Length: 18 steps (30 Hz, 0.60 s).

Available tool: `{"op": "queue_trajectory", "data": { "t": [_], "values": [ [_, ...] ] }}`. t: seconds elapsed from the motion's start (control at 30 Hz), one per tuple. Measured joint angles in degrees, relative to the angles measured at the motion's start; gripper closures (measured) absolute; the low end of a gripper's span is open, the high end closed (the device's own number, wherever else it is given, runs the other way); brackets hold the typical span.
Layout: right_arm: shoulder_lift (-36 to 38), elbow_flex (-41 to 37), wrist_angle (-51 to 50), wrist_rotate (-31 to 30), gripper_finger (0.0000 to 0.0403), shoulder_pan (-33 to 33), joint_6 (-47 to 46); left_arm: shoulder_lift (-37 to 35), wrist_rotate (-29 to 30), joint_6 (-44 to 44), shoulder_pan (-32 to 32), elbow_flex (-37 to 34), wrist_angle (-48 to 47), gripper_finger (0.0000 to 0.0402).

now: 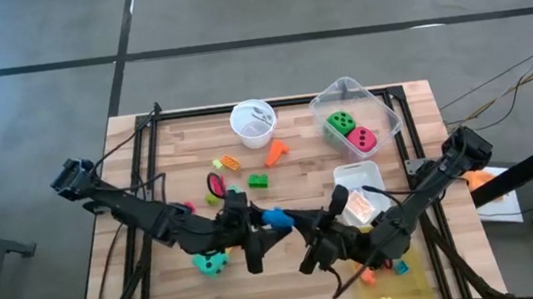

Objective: Pick & Place Toys
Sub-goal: Put the blue game piece into the yellow bin

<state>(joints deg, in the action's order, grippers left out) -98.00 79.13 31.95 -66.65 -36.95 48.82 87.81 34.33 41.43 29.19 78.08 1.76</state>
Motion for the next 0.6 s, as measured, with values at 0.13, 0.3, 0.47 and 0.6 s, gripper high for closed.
{"op": "queue_trajectory", "data": {
  "t": [0.13, 0.3, 0.47, 0.6],
  "values": [
    [0.0, 0.0, 0.1, -0.2, 0.0395, -0.1, -0.4, -0.2, 0.5, -3.2, 0.0, 0.1, 0.2, 0.0084],
    [0.0, 0.0, -1.9, -0.8, 0.0395, -0.1, -1.8, -0.7, -2.7, -7.9, 0.0, 0.3, -3.0, 0.0024],
    [0.0, 0.0, -6.1, -0.8, 0.0395, -0.1, -5.7, -1.9, -3.5, -11.0, 0.4, 0.3, -7.7, 0.0007],
    [0.0, 0.0, -10.8, -0.7, 0.0395, -0.3, -9.9, -3.8, -4.4, -14.0, 0.7, 0.3, -14.6, 0.0021]
  ]
}}
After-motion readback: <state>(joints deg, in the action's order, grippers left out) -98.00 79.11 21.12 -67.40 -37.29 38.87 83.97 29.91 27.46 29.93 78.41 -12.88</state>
